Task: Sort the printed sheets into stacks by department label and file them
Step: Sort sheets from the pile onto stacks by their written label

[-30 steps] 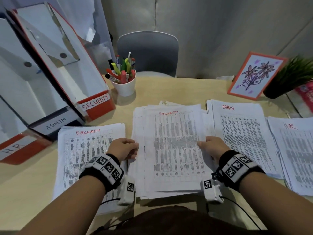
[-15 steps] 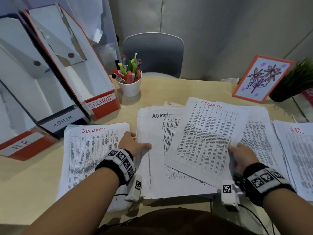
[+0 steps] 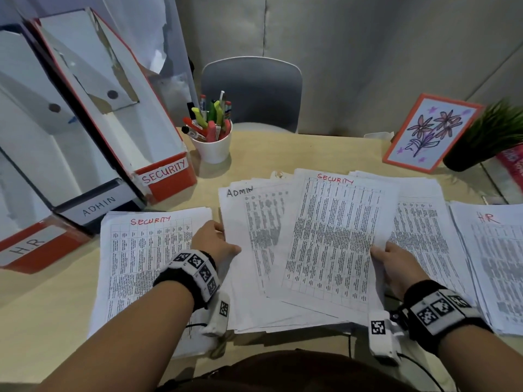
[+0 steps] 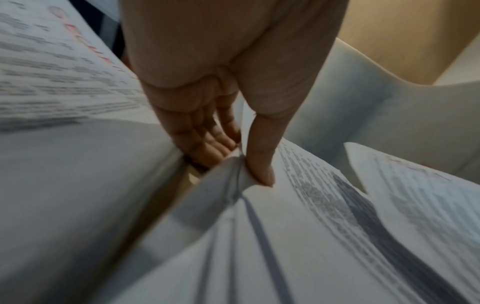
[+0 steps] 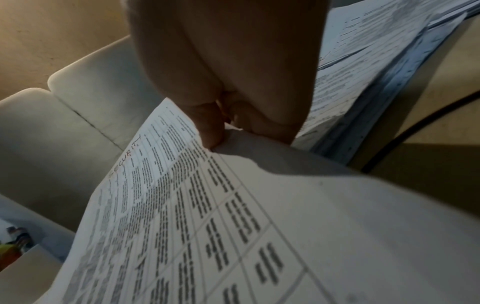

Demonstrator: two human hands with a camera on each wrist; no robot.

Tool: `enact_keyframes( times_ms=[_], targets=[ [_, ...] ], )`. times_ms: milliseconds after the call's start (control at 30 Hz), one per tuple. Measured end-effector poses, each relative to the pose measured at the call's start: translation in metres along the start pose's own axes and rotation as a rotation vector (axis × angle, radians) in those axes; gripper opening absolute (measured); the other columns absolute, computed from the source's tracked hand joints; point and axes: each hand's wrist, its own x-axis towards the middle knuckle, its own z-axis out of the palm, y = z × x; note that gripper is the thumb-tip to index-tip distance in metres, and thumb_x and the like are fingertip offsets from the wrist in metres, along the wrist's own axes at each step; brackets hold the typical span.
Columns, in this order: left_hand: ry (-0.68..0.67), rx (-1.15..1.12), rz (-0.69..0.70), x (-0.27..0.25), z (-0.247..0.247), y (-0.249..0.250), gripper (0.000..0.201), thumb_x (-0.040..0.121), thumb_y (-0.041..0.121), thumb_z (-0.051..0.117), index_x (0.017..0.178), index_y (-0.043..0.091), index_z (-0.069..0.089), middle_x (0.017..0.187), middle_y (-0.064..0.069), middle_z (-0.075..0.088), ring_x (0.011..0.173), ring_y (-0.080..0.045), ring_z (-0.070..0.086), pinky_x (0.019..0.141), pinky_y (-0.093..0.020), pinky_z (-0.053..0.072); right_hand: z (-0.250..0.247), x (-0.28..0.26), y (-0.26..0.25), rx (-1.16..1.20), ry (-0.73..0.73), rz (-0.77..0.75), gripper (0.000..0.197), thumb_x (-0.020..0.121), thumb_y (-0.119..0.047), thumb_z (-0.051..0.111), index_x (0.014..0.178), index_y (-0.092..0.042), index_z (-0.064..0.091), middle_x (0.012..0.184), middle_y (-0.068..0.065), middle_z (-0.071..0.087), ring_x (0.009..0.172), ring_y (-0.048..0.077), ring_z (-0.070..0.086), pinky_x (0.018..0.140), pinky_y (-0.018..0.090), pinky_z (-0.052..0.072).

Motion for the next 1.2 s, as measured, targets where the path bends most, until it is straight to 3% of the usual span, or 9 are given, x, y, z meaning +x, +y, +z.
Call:
enact_keyframes(
  times_ms=[133,233,400,600,767,900,1000,1133,1200],
  targets=[
    [0.026,-0.128,0.025,0.006,-0.016,-0.017,0.037,0.072,0.005,0.079,0.102,0.012,0.059,0.092,-0.006,0.072,0.078,-0.018,0.066,0.067,-0.028,0.05,-0.007,0.001,-0.001,0.01,-0.015,0.01,0.014,0.097,-0.012,0.048,0.097,-0.006,0.06,0.084,0.013,0.065,0.066,0.023,0.063,0.057,0.028,0.047],
    [0.034,-0.228,0.045,0.008,-0.021,-0.025,0.024,0.076,0.0,0.073,0.097,0.011,0.065,0.094,-0.01,0.073,0.084,-0.024,0.068,0.079,-0.032,0.053,-0.008,-0.001,-0.002,0.01,-0.027,0.016,0.015,0.097,-0.012,0.048,0.091,-0.006,0.059,0.072,0.009,0.059,0.047,0.013,0.058,0.043,0.019,0.041],
    [0.001,-0.33,0.023,0.017,-0.021,-0.028,0.026,0.082,-0.001,0.065,0.081,0.024,0.068,0.09,-0.01,0.073,0.089,-0.032,0.068,0.091,-0.048,0.053,-0.003,-0.003,-0.006,-0.001,-0.043,0.024,0.013,0.096,-0.012,0.05,0.094,-0.006,0.062,0.086,0.012,0.066,0.079,0.028,0.061,0.071,0.036,0.048],
    [-0.094,-0.386,0.05,0.01,-0.016,-0.02,0.02,0.087,-0.003,0.058,0.093,0.014,0.069,0.074,-0.004,0.071,0.074,-0.024,0.063,0.086,-0.045,0.052,0.005,-0.011,-0.012,-0.015,-0.108,0.003,0.014,0.095,-0.01,0.051,0.097,-0.001,0.062,0.092,0.017,0.065,0.085,0.03,0.061,0.073,0.036,0.049],
    [-0.104,-0.465,0.11,0.0,-0.013,-0.012,0.033,0.086,-0.01,0.055,0.095,0.021,0.05,0.084,-0.008,0.073,0.077,-0.028,0.066,0.081,-0.045,0.052,0.021,-0.019,-0.023,0.038,-0.219,-0.008,0.014,0.092,-0.01,0.057,0.086,-0.006,0.069,0.076,0.013,0.07,0.076,0.03,0.068,0.069,0.04,0.058],
    [-0.115,-0.499,0.184,-0.007,-0.011,-0.007,0.037,0.085,-0.013,0.055,0.092,0.022,0.045,0.092,-0.007,0.069,0.072,-0.025,0.061,0.069,-0.035,0.049,0.038,-0.029,-0.034,0.135,-0.348,-0.006,0.015,0.095,0.001,0.048,0.087,0.004,0.061,0.058,0.001,0.068,0.054,0.005,0.066,0.047,0.014,0.049],
    [-0.102,-0.528,0.204,-0.013,-0.009,-0.005,0.04,0.084,-0.007,0.061,0.094,0.026,0.041,0.095,-0.005,0.066,0.061,-0.023,0.058,0.064,-0.037,0.049,0.05,-0.036,-0.038,0.147,-0.427,-0.005,0.015,0.095,0.003,0.045,0.096,0.007,0.06,0.065,0.005,0.067,0.05,0.004,0.064,0.044,0.013,0.047],
    [-0.083,-0.586,0.172,-0.017,-0.003,-0.004,0.026,0.09,0.003,0.055,0.085,0.028,0.052,0.086,-0.006,0.065,0.062,-0.023,0.057,0.061,-0.037,0.049,0.057,-0.044,-0.037,0.18,-0.389,-0.028,0.022,0.095,0.004,0.044,0.078,0.001,0.057,0.043,-0.004,0.059,0.037,0.001,0.056,0.036,0.012,0.04],
    [-0.153,-0.641,0.104,-0.021,-0.002,-0.002,0.011,0.093,0.027,0.055,0.087,0.023,0.063,0.087,-0.007,0.068,0.069,-0.023,0.061,0.064,-0.035,0.049,0.058,-0.047,-0.038,0.192,-0.383,-0.044,0.023,0.095,0.003,0.046,0.076,-0.001,0.057,0.042,-0.003,0.058,0.035,0.002,0.054,0.034,0.013,0.04]
  ],
)
